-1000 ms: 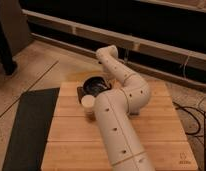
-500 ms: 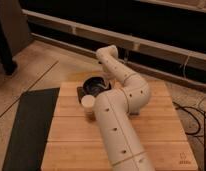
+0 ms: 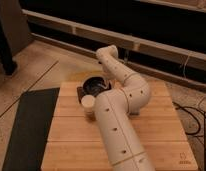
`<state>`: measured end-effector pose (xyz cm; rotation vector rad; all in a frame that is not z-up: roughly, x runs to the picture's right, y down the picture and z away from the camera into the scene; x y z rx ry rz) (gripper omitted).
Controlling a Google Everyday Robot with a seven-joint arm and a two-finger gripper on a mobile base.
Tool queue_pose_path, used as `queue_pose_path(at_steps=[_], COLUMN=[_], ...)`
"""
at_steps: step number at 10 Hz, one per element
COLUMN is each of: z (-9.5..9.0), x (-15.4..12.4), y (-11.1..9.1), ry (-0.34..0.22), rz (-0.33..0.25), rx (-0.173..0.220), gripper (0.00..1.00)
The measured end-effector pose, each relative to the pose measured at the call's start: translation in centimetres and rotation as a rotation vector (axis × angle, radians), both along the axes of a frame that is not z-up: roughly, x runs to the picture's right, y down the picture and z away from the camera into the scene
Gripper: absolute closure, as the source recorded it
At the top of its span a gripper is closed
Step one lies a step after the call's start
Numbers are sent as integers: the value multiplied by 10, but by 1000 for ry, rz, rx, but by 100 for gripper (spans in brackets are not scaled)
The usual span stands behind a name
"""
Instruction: Drag the ceramic bowl in a circle
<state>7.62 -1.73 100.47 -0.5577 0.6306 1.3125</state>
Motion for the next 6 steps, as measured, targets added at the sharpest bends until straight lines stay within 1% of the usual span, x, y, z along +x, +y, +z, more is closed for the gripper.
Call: queue_pose_path(at_steps=[1, 2, 3, 4, 5, 6], z=[0, 0, 0, 0, 0, 0], x=[0, 0, 0, 0, 0, 0], y=[0, 0, 0, 0, 0, 0], ry=[0, 0, 0, 0, 0, 0], rz=[0, 0, 0, 0, 0, 0], rx=[0, 0, 0, 0, 0, 0], gripper=[74, 70, 60, 48, 40, 26])
